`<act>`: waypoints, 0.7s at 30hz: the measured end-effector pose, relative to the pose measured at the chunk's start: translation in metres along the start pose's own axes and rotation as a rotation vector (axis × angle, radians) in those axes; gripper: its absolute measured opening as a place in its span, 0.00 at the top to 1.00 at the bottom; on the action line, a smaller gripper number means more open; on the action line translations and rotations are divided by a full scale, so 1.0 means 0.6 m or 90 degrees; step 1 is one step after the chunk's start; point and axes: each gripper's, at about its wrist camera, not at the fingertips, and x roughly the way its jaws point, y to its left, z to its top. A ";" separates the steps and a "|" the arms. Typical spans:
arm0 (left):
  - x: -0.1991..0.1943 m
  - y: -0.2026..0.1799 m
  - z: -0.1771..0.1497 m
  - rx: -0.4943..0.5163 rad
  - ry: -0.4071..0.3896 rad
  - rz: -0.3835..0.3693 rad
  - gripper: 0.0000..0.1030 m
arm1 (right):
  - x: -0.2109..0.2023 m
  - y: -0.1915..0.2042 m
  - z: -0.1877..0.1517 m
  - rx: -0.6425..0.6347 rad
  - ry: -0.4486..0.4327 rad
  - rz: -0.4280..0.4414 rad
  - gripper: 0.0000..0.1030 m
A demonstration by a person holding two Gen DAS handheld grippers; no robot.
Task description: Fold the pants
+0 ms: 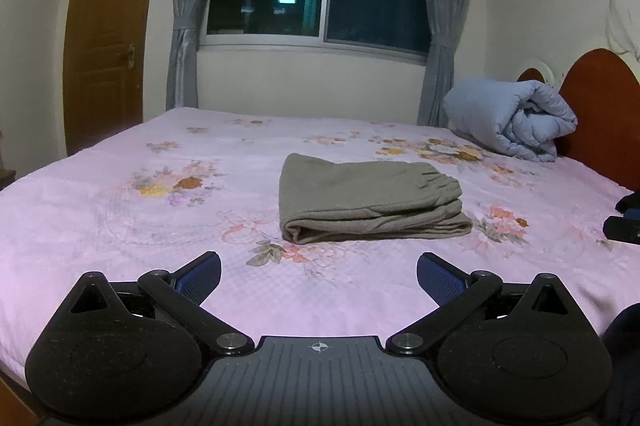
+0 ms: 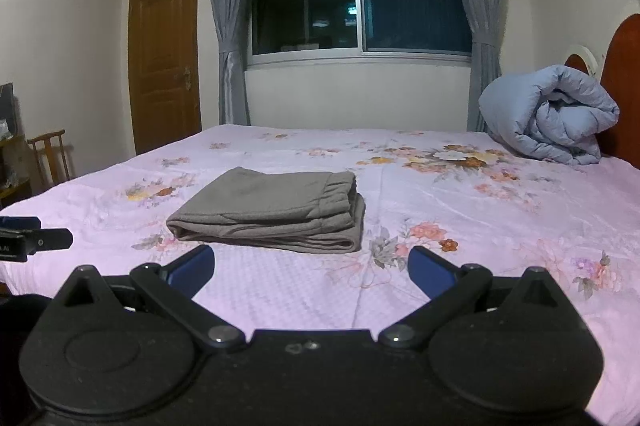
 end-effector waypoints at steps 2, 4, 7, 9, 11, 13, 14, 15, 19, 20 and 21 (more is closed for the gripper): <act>0.000 0.001 0.000 -0.002 0.001 -0.002 0.00 | 0.001 -0.001 0.000 0.004 0.000 0.000 0.06; 0.001 0.001 0.000 -0.003 0.000 -0.001 0.00 | 0.001 0.000 -0.001 0.004 -0.001 0.001 0.06; 0.001 0.001 0.000 -0.003 0.000 -0.001 0.00 | 0.001 -0.001 -0.001 0.004 0.001 0.001 0.06; 0.001 0.000 -0.001 -0.003 -0.001 0.000 0.00 | 0.001 -0.001 -0.001 0.004 0.001 0.001 0.06; 0.002 0.001 -0.001 -0.002 0.001 -0.001 0.00 | 0.001 -0.001 -0.001 0.004 0.002 0.001 0.06; 0.001 0.001 -0.001 -0.002 0.000 -0.001 0.00 | 0.001 -0.002 -0.001 0.004 0.003 0.001 0.06; 0.002 0.000 -0.001 -0.002 0.001 -0.002 0.00 | 0.000 -0.002 -0.001 0.005 0.002 0.002 0.06; 0.001 0.000 -0.001 -0.003 0.001 0.000 0.00 | 0.001 -0.002 0.000 0.004 0.003 0.002 0.06; 0.002 0.000 -0.002 -0.005 0.000 0.000 0.00 | 0.000 -0.003 0.000 0.005 0.005 0.002 0.06; 0.002 0.000 -0.002 -0.005 0.001 0.000 0.00 | 0.000 -0.003 0.000 0.005 0.005 0.002 0.06; 0.001 0.000 -0.002 -0.004 0.000 0.000 0.00 | 0.000 -0.003 0.000 0.005 0.006 0.003 0.06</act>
